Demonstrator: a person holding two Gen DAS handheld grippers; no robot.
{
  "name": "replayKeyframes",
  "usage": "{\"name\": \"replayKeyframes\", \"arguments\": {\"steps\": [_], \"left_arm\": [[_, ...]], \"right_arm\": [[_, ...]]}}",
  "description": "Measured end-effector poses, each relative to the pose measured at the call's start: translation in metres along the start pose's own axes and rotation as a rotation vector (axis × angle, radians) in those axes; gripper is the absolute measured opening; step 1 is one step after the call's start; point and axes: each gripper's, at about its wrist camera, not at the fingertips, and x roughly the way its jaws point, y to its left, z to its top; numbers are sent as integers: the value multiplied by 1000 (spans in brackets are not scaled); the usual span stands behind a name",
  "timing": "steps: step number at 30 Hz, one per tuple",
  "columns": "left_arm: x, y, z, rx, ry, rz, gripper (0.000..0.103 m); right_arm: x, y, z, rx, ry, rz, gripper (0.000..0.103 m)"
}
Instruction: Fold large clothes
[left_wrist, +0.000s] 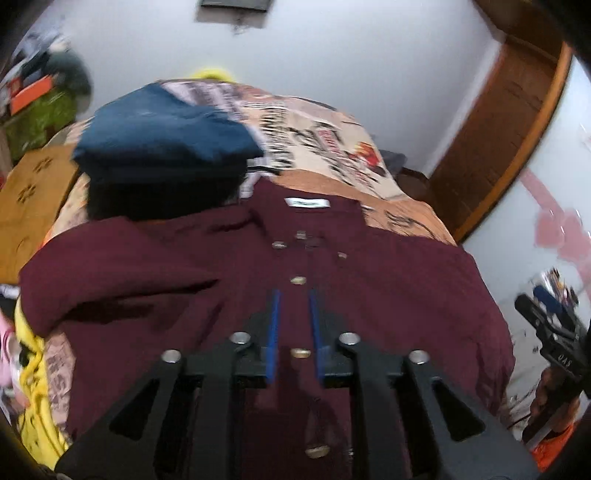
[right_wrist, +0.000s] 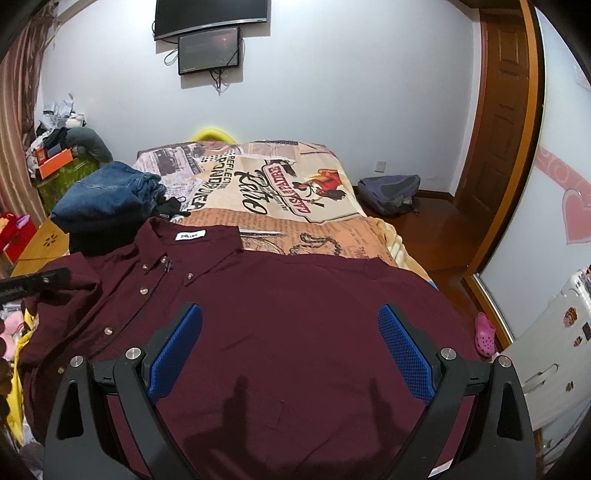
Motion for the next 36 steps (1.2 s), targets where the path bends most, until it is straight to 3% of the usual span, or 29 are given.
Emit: {"name": "replayKeyframes", "arguments": {"steps": [2, 6, 9, 12, 16, 20, 27, 31, 33, 36], "left_arm": [[-10, 19, 2, -53, -30, 35, 52], [-26, 71, 9, -197, -53, 96, 69], [-27, 115, 6, -349, -33, 66, 70], [-17, 157, -4, -518, -9, -33, 70], [2, 188, -13, -665, 4, -116, 70], [21, 213, -16, -759, 4, -105, 70], [49, 237, -32, -933, 46, -206, 70], [47, 230, -28, -875, 30, -121, 68], [39, 226, -21, -832, -1, -24, 68], [25, 219, -7, -729, -56, 162, 59]], "right_arm": [[1, -2, -1, 10, 4, 0, 95], [6, -4, 0, 32, 10, -2, 95], [9, -1, 1, 32, 17, -1, 95], [12, 3, 0, 16, 27, -3, 95], [15, 11, 0, -19, 39, -6, 95], [16, 14, 0, -45, 46, -13, 95], [21, 11, 0, -34, 65, -11, 95], [25, 10, -1, -28, 79, -13, 95], [25, 10, -2, -30, 85, -14, 95], [23, 9, -3, -37, 81, -16, 95]]}}
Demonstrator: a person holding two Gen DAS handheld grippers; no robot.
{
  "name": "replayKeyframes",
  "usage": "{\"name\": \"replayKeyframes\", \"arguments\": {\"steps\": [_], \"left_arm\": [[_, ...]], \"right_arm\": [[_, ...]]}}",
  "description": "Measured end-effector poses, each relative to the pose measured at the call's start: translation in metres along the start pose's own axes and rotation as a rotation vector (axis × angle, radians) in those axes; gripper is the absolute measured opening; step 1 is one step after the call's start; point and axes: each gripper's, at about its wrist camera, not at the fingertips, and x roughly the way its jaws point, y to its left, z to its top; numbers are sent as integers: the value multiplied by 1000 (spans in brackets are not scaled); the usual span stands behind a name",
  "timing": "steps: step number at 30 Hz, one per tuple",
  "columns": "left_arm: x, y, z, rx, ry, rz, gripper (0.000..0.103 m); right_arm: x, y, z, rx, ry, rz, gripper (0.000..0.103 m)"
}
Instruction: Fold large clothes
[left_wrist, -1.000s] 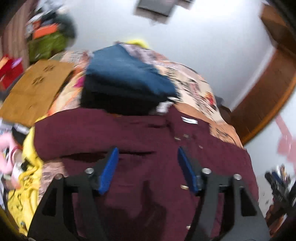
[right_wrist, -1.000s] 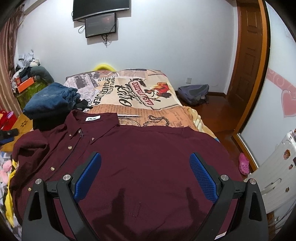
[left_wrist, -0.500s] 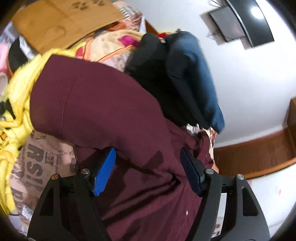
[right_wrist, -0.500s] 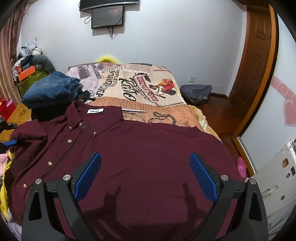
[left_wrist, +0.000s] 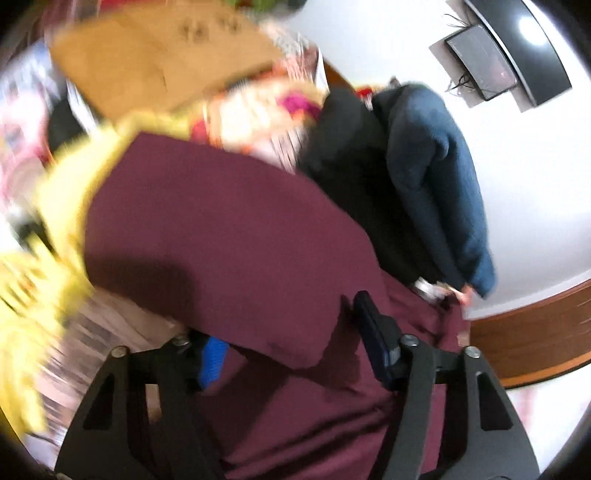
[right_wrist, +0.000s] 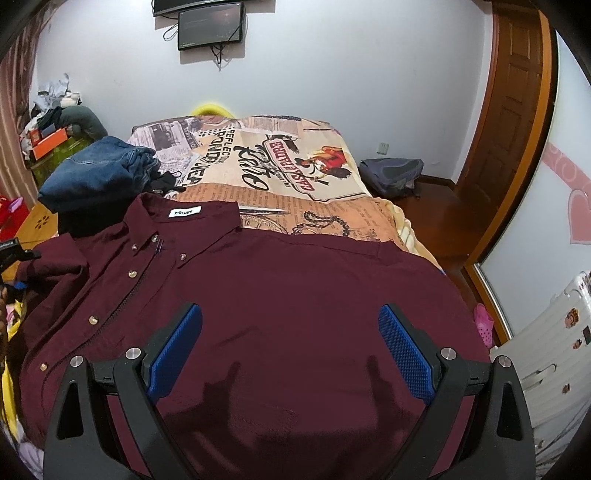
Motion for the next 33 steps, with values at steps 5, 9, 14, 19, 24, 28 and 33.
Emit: {"name": "replayKeyframes", "arguments": {"steps": [5, 9, 14, 19, 24, 28, 33], "left_arm": [[-9, -27, 8, 255, -127, 213, 11], [-35, -65, 6, 377, -181, 153, 6], [-89, -150, -12, 561, -279, -16, 4], [-130, -240, -45, 726, -286, -239, 4], [-138, -310, -94, 859, -188, -424, 4], [-114, -346, -152, 977, -74, -467, 4], [-58, -352, -228, 1100, 167, -422, 4]], "right_arm": [[-2, -5, 0, 12, -4, 2, 95], [-6, -10, 1, 19, -18, -1, 95], [-9, -20, 4, 34, -35, -5, 95], [-15, -33, 8, 56, -55, -3, 95], [-25, -47, 9, 79, -79, -11, 95], [-31, -60, 6, 107, -85, -12, 95], [-27, -72, -1, 132, -55, 5, 95]]}}
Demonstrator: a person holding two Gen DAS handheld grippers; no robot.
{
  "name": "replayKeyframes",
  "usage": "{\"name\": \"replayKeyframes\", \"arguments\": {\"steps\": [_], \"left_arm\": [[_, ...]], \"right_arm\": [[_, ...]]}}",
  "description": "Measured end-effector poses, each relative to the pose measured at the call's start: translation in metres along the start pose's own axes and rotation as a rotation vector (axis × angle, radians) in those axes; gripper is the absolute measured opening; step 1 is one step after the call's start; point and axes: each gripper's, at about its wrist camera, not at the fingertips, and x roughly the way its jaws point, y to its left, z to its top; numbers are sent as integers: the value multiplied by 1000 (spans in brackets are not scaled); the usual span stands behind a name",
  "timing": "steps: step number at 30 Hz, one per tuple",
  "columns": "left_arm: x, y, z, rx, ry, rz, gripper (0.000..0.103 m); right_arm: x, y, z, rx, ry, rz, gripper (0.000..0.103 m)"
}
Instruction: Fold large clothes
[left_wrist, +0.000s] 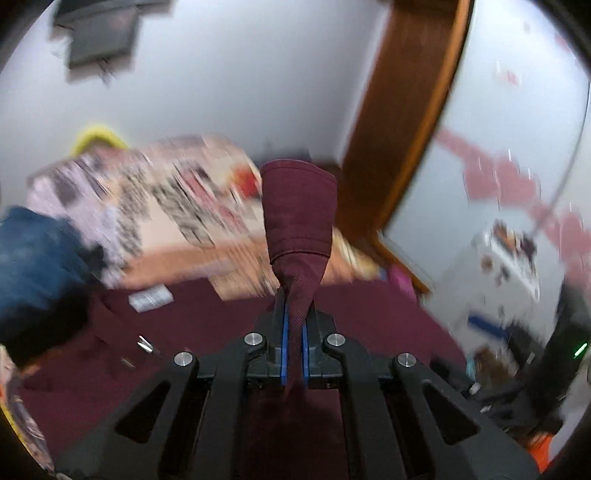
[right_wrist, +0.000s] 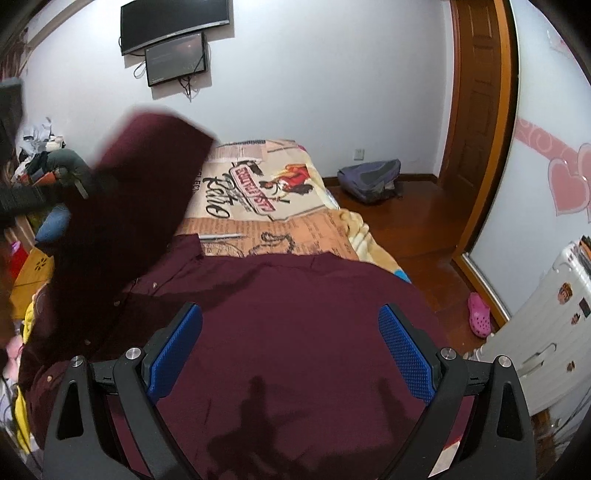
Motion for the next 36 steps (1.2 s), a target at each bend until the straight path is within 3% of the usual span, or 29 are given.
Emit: {"name": "replayKeyframes", "arguments": {"steps": [5, 8, 9, 15, 19, 22, 24, 29, 32, 36], "left_arm": [[52, -19, -42, 47, 196, -30, 5], [55, -24, -52, 36, 237, -61, 25], [51, -22, -53, 28, 236, -65, 36], [6, -5, -42, 55, 122, -1, 62], [-33, 31, -40, 67, 33, 147, 71], [-61, 68, -50, 72, 26, 281, 76], [-78, 93, -60, 56, 29, 350, 85], [-118, 169, -107, -44, 80, 503, 86], [-128, 213, -147, -147, 132, 548, 86], [-125, 247, -196, -265, 196, 550, 86]], "right_arm": [[6, -4, -5, -12, 43, 26, 95], [10, -5, -6, -9, 67, 61, 95], [11, -5, -7, -5, 74, 74, 95], [21, -4, -6, 55, 128, 178, 95], [35, -4, -6, 124, 178, 250, 95], [51, -5, -9, 182, 222, 279, 95], [58, -6, -10, 214, 238, 287, 86], [71, -6, -14, 263, 249, 262, 67], [75, -4, -14, 265, 245, 237, 60], [72, 2, -6, 230, 211, 215, 40]]}}
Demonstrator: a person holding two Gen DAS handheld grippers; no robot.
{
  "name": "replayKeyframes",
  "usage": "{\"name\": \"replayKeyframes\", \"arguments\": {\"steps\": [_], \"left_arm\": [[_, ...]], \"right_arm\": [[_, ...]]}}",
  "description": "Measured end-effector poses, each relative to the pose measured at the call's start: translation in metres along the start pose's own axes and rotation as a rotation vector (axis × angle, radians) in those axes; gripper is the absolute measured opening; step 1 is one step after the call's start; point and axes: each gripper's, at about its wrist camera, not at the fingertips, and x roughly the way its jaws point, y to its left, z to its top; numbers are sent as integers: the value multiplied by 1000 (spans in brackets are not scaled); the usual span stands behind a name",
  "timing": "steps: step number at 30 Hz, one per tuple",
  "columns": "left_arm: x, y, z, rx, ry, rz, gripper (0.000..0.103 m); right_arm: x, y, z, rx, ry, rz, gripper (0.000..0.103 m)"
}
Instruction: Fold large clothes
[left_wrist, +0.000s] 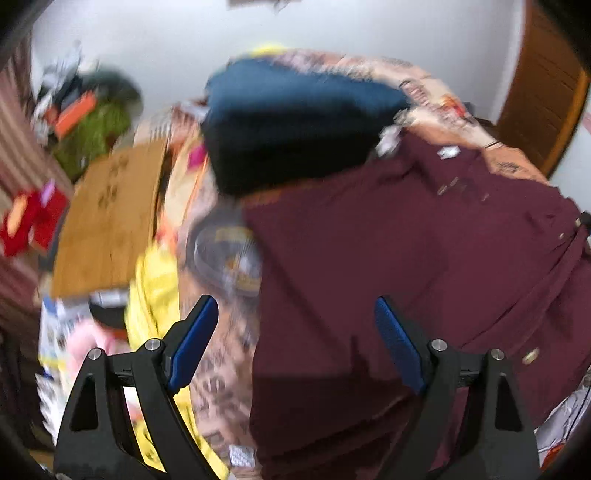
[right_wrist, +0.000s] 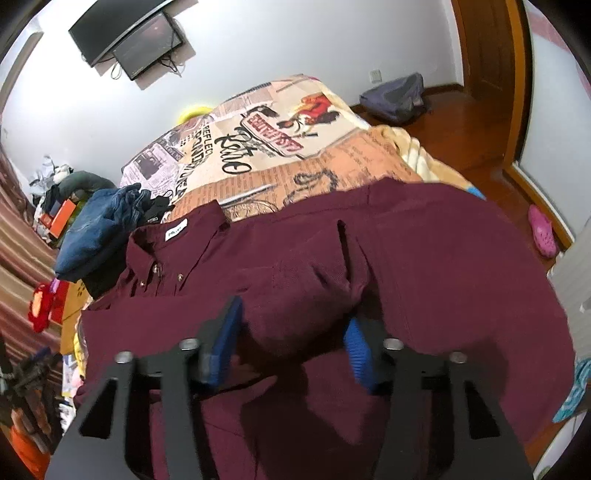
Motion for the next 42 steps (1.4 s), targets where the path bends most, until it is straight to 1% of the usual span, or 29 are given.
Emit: {"name": "replayKeyframes", "arguments": {"steps": [1, 2, 3, 5, 8, 12, 15, 17, 19, 22, 23, 24, 26, 27, 28, 30, 32, 35, 37, 39, 42], "left_arm": [[11, 6, -10, -28, 27, -6, 86], [18, 9, -16, -43, 47, -14, 86], [27, 11, -25, -61, 72, -25, 86], [34, 7, -34, -71, 98, -42, 86], [41, -5, -47, -42, 109, -63, 86], [38, -27, -57, 18, 106, -60, 86], [35, -40, -62, 50, 101, -29, 86], [36, -40, -65, 41, 103, -23, 86], [38, -37, -65, 18, 109, -31, 87], [39, -36, -68, -17, 112, -40, 87], [39, -36, -69, -22, 111, -38, 87], [39, -37, -70, -25, 111, -32, 87], [37, -39, -70, -20, 111, -19, 87], [36, -40, -69, -16, 111, -12, 87], [34, -41, -68, -8, 110, -3, 87], [29, -44, -63, 7, 101, 10, 87], [20, -47, -56, 18, 75, 12, 87], [4, -55, -38, 32, 22, 12, 87], [-7, -62, -25, 41, -20, 10, 87], [-18, -68, -11, 47, -60, 0, 87], [-33, -83, 13, 47, -123, -28, 87]], "right_arm": [[-3, 4, 3, -13, -11, 2, 38], [-5, 6, 6, -22, -21, 7, 31], [-10, 11, 11, -36, -37, 16, 15], [-19, 18, 21, -56, -65, 21, 14], [-40, 25, 35, -76, -129, 57, 14], [-60, 32, 36, -121, -199, 42, 14], [-51, 27, 26, -128, -175, -4, 14], [-37, 16, 19, -112, -130, -34, 14], [-22, -1, 10, -70, -66, -48, 15], [-14, -20, -2, -27, -13, -52, 19], [-16, -23, -4, -23, -7, -54, 20], [-18, -26, -7, -19, -6, -53, 24], [-23, -30, -11, -19, -9, -64, 30], [-27, -31, -12, -22, -11, -69, 30], [-31, -31, -12, -26, -20, -84, 32], [-43, -32, -12, -49, -63, -183, 33], [-54, -35, -10, -72, -86, -213, 33], [-72, -47, -6, -50, -110, -223, 35], [-83, -58, -3, -33, -127, -244, 40], [-96, -71, -3, -10, -149, -263, 51], [-109, -91, -5, 53, -172, -282, 59]]}}
